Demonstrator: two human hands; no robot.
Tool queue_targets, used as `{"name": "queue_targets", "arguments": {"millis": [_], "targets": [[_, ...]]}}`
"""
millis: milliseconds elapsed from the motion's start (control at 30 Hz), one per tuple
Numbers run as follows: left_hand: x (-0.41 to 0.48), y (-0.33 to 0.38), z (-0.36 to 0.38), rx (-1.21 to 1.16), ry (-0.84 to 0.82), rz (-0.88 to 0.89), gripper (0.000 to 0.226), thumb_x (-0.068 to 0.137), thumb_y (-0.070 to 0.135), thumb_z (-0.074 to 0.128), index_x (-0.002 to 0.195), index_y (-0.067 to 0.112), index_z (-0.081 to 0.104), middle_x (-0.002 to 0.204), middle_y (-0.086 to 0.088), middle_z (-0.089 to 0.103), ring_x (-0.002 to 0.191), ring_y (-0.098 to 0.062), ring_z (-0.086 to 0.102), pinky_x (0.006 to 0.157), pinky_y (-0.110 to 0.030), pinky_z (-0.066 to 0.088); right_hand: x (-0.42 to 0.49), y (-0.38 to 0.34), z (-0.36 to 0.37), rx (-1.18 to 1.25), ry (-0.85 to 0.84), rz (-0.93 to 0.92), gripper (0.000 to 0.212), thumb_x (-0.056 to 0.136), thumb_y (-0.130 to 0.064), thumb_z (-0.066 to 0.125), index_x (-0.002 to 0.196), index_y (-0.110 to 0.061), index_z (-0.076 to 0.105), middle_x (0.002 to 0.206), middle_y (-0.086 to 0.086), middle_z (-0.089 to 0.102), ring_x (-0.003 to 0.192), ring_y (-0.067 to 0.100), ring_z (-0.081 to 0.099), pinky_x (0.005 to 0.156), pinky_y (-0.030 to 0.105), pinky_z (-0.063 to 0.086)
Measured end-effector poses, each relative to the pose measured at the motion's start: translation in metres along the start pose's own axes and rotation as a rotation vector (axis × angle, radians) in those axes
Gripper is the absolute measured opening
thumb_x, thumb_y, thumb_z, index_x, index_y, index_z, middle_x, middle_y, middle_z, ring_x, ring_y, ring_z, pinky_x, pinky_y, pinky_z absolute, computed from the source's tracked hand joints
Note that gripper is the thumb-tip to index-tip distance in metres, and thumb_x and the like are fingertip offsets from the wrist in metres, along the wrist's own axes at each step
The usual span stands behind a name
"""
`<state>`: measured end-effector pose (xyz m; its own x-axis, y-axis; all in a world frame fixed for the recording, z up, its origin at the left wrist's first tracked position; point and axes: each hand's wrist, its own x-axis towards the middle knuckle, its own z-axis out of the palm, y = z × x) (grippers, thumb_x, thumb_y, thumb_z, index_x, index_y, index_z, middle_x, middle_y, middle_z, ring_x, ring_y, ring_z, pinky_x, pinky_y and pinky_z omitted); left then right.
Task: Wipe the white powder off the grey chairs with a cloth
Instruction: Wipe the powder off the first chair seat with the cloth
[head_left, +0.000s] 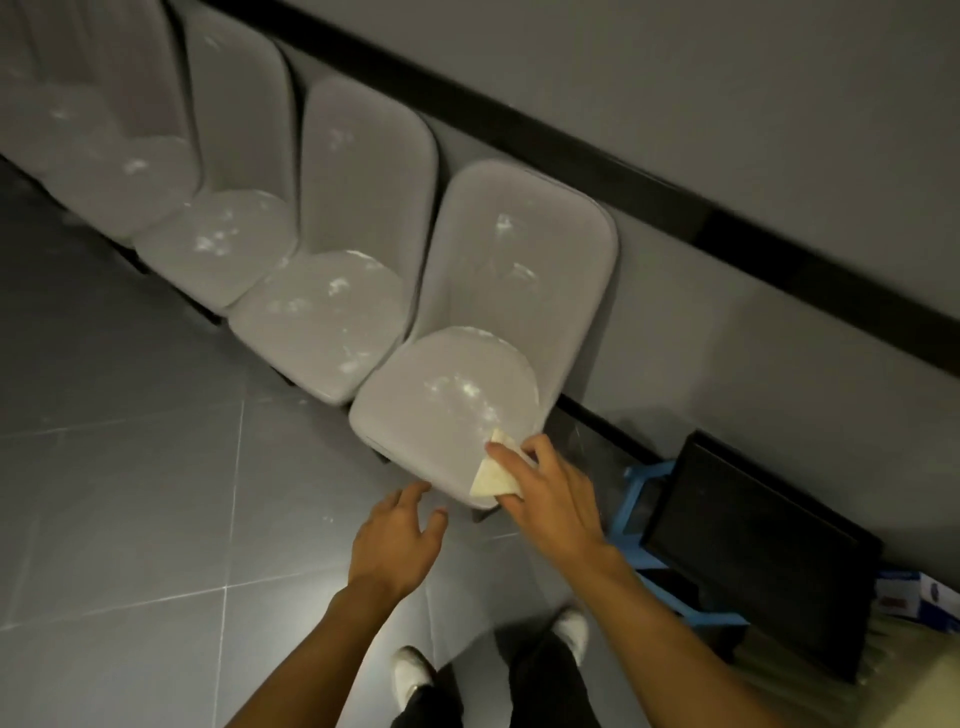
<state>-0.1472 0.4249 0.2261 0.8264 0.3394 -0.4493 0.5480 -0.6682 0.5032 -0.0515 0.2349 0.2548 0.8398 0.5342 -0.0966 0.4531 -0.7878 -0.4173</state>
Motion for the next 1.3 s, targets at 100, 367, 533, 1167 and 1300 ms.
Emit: {"name": "queue_targets", "arguments": {"millis": [100,367,533,1167,1300], "targets": [[0.015,-0.014,-0.018,0.009,-0.029,0.031,0.051,0.101,0.049,0.049,0.146,0.027,0.047,0.143,0.0,0.056,0.128,-0.023,0.053,0.105,-0.041,0.047,0.009,-0.024,0.009,0.011,-0.036,0.079,0.063,0.079,-0.032,0.079,0.136,-0.035,0.053,0.117,0.002,0.049,0.087,0.025,0.064,0.061,0.033,0.054],[0.124,-0.037,-0.029,0.199,-0.121,0.175,0.044,0.102,0.045,0.046,0.144,0.03,0.049,0.142,0.003,0.055,0.128,-0.021,0.052,0.108,-0.041,0.043,0.089,-0.016,0.079,0.165,0.005,0.289,0.056,0.095,-0.043,0.059,0.147,-0.038,0.04,0.13,-0.004,0.041,0.11,0.021,0.057,0.081,0.033,0.052],[0.214,-0.069,-0.007,0.337,-0.195,0.19,0.044,0.103,0.045,0.045,0.144,0.032,0.051,0.146,0.002,0.051,0.13,-0.025,0.05,0.107,-0.04,0.04,0.147,0.008,0.152,0.291,0.09,0.456,0.05,0.096,-0.044,0.055,0.144,-0.031,0.048,0.128,0.002,0.048,0.101,0.026,0.062,0.081,0.034,0.051],[0.423,-0.183,0.108,0.684,-0.264,0.957,0.041,0.094,0.047,0.058,0.133,0.033,0.059,0.144,0.0,0.053,0.129,-0.027,0.051,0.112,-0.048,0.039,0.2,0.073,0.341,0.201,0.216,0.808,0.067,0.088,-0.057,0.063,0.146,-0.03,0.041,0.134,0.008,0.046,0.109,0.032,0.059,0.086,0.042,0.054],[0.458,-0.209,0.125,0.643,-0.202,1.168,0.034,0.092,0.048,0.053,0.121,0.032,0.061,0.127,-0.001,0.058,0.11,-0.026,0.056,0.097,-0.045,0.044,0.209,0.108,0.365,0.208,0.335,0.791,0.07,0.089,-0.051,0.063,0.151,-0.031,0.035,0.137,0.008,0.045,0.114,0.03,0.056,0.085,0.037,0.048]]}}
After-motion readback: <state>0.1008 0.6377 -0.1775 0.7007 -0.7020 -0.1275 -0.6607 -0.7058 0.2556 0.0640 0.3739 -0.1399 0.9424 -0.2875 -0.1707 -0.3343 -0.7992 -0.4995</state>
